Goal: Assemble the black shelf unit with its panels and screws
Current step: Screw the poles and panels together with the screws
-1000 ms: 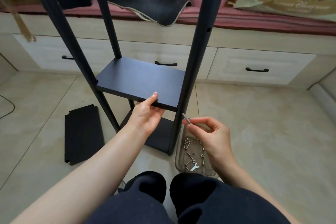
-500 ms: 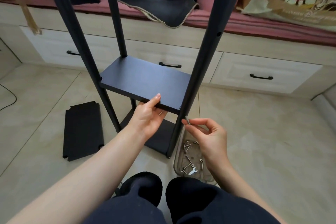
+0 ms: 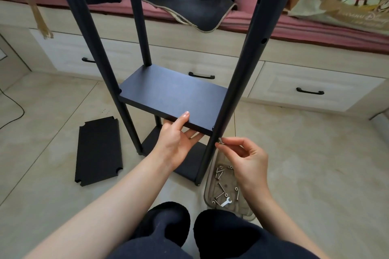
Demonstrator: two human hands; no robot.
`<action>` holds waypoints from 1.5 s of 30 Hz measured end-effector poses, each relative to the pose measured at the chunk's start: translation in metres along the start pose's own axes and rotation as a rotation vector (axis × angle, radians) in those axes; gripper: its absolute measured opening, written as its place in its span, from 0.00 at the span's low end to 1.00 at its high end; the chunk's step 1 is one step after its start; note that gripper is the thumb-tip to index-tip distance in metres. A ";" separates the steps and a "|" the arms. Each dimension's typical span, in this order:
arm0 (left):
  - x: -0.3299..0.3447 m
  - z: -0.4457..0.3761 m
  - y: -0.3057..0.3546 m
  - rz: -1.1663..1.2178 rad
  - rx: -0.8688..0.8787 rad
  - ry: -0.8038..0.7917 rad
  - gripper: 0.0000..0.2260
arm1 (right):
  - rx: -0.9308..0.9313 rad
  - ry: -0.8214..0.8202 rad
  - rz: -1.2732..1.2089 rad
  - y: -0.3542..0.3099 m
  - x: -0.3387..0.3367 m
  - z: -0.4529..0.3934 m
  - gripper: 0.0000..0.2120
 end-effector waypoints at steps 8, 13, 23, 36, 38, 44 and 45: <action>0.001 0.000 0.001 0.017 -0.003 -0.018 0.16 | 0.020 0.031 -0.027 0.004 0.000 -0.001 0.08; 0.001 0.001 0.002 0.008 -0.001 -0.017 0.16 | -0.006 0.014 0.034 0.001 0.001 -0.003 0.09; 0.000 0.002 0.002 -0.023 -0.005 -0.014 0.16 | 0.028 0.025 0.085 0.005 0.000 -0.009 0.07; 0.000 0.001 0.003 -0.017 -0.020 -0.032 0.13 | 0.337 -0.655 -0.268 0.035 0.053 -0.040 0.30; -0.001 0.000 0.004 -0.017 -0.021 -0.031 0.14 | 0.355 -0.679 -0.278 0.038 0.056 -0.040 0.30; -0.003 0.000 0.006 -0.017 -0.025 -0.022 0.16 | 0.369 -0.664 -0.376 0.046 0.065 -0.038 0.26; -0.003 0.001 0.006 -0.011 -0.029 -0.025 0.16 | 0.374 -0.652 -0.383 0.047 0.065 -0.037 0.25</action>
Point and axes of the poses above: each hand's wrist, its own z-axis away from the middle knuckle, its own x-axis out of the palm, y = z × x, the point moved 10 cm from there along -z, towards the middle knuckle, and after that the axes turned 2 degrees about z, right-handed, at the moved point
